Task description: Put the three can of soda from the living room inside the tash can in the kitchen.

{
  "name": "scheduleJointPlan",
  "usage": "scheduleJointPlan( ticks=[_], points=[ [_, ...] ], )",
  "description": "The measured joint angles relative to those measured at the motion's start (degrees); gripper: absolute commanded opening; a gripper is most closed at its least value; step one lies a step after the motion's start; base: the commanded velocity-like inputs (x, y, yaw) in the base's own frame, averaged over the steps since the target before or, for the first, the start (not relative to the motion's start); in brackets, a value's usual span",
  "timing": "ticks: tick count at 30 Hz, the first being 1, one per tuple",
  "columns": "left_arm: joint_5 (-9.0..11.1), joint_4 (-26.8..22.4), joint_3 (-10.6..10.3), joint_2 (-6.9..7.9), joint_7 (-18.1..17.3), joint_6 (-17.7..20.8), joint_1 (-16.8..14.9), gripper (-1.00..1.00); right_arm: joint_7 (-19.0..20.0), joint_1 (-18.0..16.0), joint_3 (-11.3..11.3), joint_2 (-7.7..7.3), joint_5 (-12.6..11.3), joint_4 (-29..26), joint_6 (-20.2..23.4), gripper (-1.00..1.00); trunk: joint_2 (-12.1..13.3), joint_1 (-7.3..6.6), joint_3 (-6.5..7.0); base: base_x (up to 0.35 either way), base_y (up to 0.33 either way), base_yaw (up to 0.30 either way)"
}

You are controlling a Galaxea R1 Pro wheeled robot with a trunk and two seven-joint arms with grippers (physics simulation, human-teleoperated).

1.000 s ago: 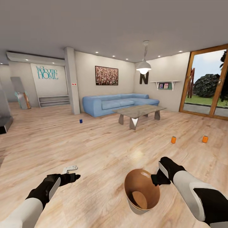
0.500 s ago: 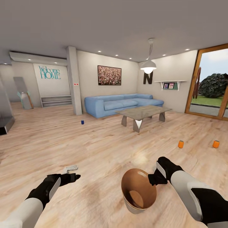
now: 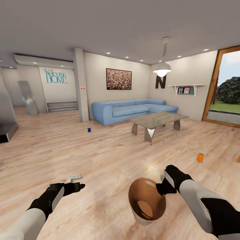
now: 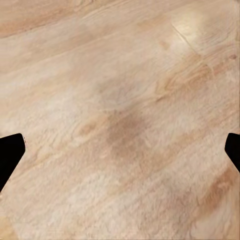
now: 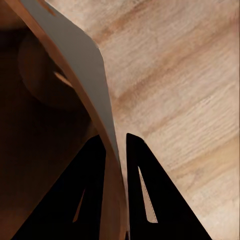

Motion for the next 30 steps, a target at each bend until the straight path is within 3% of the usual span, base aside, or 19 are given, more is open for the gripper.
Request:
scheduleJointPlan(
  ticks=[4,16,30],
  points=[
    [0.00,0.01,0.00,-0.04,0.00,-0.01,0.00,1.00,0.01,0.00,-0.40,0.03,-1.10,0.05,0.00,-1.00,0.00,0.00,0.00,0.328,0.000,0.236],
    [0.00,0.00,-0.01,-0.07,0.00,0.01,0.00,1.00,0.00,0.00,-0.20,0.04,-0.46,0.21,-0.17,-1.00,0.00,0.00,0.00,0.327,0.019,0.248],
    [0.00,0.31,-0.01,-0.02,0.00,0.07,0.00,1.00,0.00,0.00,-0.37,0.04,-0.90,0.40,-0.85,-1.00,0.00,0.00,0.00,0.274,0.199,0.208]
  ],
)
